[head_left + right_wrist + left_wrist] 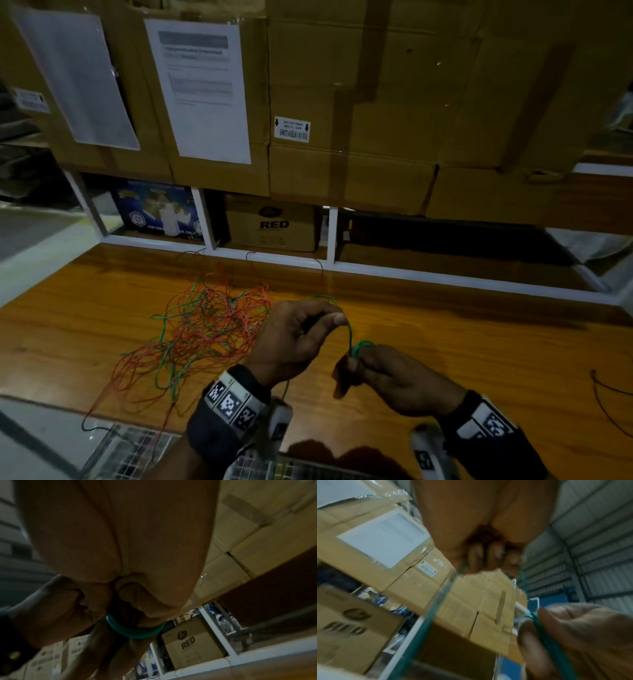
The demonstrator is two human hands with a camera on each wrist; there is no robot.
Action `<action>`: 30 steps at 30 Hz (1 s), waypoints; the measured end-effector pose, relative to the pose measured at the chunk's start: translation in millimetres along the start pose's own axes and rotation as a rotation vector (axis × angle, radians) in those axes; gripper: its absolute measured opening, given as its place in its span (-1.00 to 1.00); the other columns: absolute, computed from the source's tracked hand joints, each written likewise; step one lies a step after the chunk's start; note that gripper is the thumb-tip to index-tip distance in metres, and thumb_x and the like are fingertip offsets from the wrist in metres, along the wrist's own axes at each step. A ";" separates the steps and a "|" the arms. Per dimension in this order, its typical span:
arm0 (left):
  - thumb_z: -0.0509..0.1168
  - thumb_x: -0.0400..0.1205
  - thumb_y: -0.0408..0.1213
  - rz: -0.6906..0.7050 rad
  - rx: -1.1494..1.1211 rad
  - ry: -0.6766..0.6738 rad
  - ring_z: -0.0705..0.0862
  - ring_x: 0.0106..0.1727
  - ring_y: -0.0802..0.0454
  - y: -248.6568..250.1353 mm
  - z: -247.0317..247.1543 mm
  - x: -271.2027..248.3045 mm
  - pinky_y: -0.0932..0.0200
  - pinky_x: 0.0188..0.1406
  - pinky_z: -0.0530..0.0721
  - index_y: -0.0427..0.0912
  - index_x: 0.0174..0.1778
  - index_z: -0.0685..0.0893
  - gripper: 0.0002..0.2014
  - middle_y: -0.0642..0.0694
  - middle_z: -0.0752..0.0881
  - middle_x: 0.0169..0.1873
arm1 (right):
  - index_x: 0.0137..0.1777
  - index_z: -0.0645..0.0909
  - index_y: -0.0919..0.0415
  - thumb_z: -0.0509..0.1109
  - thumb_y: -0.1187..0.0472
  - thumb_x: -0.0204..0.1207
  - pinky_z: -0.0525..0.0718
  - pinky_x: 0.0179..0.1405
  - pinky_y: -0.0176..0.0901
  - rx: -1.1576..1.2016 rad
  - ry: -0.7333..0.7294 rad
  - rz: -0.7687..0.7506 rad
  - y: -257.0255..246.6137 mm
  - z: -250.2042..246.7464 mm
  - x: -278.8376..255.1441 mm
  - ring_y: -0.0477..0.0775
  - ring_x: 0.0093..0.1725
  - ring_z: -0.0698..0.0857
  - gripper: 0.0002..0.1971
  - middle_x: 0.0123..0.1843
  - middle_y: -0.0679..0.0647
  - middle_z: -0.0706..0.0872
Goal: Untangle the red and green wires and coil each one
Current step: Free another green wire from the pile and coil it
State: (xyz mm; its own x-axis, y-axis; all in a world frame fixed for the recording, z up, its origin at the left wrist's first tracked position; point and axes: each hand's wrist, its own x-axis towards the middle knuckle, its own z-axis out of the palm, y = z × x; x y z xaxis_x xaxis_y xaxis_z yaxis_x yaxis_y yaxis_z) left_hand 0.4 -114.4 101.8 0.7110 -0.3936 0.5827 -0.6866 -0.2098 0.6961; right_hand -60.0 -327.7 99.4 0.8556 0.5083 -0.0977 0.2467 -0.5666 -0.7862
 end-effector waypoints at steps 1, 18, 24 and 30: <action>0.32 0.75 -0.04 0.020 -0.021 -0.022 0.65 -0.40 0.21 4.0 2.0 3.7 0.19 -0.45 0.57 -0.10 -0.06 0.84 -0.73 0.27 0.69 -0.39 | 0.18 0.78 0.13 0.11 -0.05 0.85 0.68 0.30 0.07 0.081 -0.049 0.003 -5.3 -0.3 -0.3 -0.02 0.17 0.74 -0.58 0.17 -0.03 0.82; 0.36 0.74 -0.35 -0.128 -0.508 -0.043 0.76 -0.18 -0.24 8.8 23.5 34.5 -0.03 -0.24 0.68 -0.37 0.05 0.81 -0.83 -0.28 0.80 -0.16 | 0.21 0.77 0.29 0.40 -0.11 0.66 0.68 0.36 0.27 0.921 0.118 -0.338 -68.3 -3.1 -1.9 0.40 0.28 0.73 -0.56 0.20 0.40 0.77; 0.23 0.81 -0.42 -0.281 -0.618 -0.133 0.24 -0.59 0.11 0.4 53.0 -4.8 0.27 -0.57 0.24 -0.38 0.02 0.83 -0.75 -0.08 0.36 -0.58 | 0.22 0.64 0.32 0.10 0.12 0.76 0.71 0.36 -0.06 1.157 0.665 -0.348 -73.1 -39.6 2.5 0.18 0.37 0.75 -0.65 0.26 0.28 0.81; 0.43 0.71 -0.10 -0.317 -0.302 -0.063 0.53 -0.43 0.14 -15.8 38.8 -34.3 0.16 -0.42 0.42 -0.02 0.07 0.91 -0.84 0.13 0.67 -0.47 | 0.17 0.73 -0.01 0.07 0.05 0.84 0.45 0.41 -0.29 -0.115 0.867 0.004 -11.2 -42.6 6.6 -0.21 0.49 0.56 -0.65 0.26 -0.15 0.77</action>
State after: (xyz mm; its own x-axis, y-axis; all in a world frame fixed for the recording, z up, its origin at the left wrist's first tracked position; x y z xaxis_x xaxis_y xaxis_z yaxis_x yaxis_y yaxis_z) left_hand -19.1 -132.3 54.5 0.8622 -0.4074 0.3010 -0.3546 -0.0610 0.9330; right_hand -37.8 -345.6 133.6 0.8895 -0.1401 0.4349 0.2471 -0.6531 -0.7158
